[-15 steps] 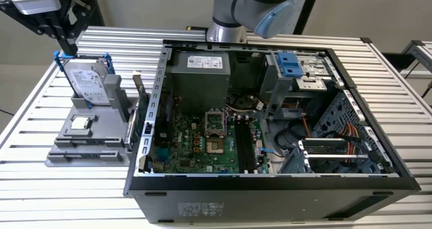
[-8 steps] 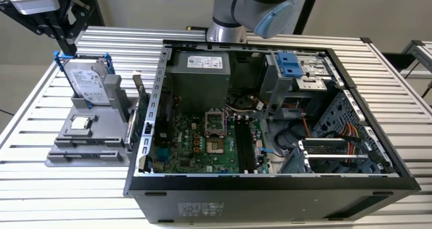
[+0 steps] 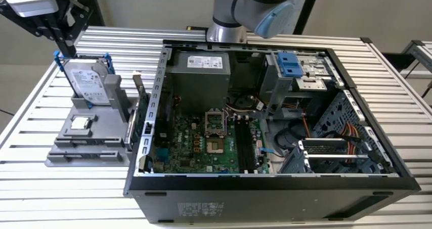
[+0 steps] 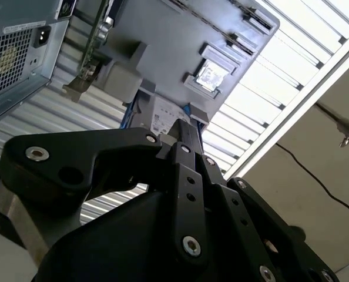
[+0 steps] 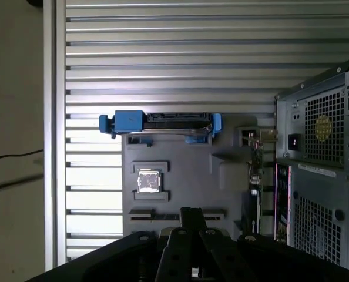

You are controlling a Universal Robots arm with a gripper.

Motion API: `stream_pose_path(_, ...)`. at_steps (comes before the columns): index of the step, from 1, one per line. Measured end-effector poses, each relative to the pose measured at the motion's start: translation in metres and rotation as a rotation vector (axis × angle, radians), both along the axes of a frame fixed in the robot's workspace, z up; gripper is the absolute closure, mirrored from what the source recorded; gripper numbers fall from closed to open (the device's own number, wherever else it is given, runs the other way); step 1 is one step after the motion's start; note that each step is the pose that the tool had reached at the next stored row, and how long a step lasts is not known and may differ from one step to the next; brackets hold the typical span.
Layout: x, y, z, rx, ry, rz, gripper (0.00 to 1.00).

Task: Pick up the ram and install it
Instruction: 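Reach for the ram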

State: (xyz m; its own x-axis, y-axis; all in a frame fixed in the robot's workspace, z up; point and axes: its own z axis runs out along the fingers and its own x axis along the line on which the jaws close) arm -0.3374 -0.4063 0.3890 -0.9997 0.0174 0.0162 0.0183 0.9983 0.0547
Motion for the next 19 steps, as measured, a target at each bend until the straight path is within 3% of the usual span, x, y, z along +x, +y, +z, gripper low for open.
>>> stream_pose_path(10,0.0,-0.0097,-0.0025,0.0003,0.0,0.0,1.0)
stream_pose_path(19,0.0,-0.0252,-0.0041,0.0028,0.0,0.0,1.0)
